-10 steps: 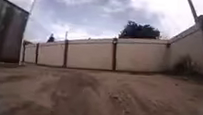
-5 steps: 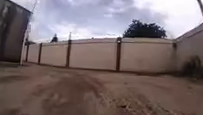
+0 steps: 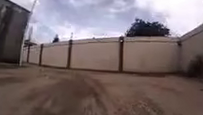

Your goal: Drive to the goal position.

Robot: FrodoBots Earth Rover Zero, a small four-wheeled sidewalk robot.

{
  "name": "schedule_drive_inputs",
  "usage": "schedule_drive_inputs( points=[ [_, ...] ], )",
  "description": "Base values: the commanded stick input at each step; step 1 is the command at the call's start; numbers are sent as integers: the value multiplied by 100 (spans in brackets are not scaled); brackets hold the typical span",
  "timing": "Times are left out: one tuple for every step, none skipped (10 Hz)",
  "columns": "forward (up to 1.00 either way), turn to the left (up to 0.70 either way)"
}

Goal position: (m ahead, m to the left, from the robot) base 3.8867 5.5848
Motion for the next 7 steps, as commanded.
schedule_drive_inputs(
  points=[
    [70,28],
    [70,28],
    [70,24],
    [70,8],
    [70,0],
    [70,0],
    [70,0]
  ],
)
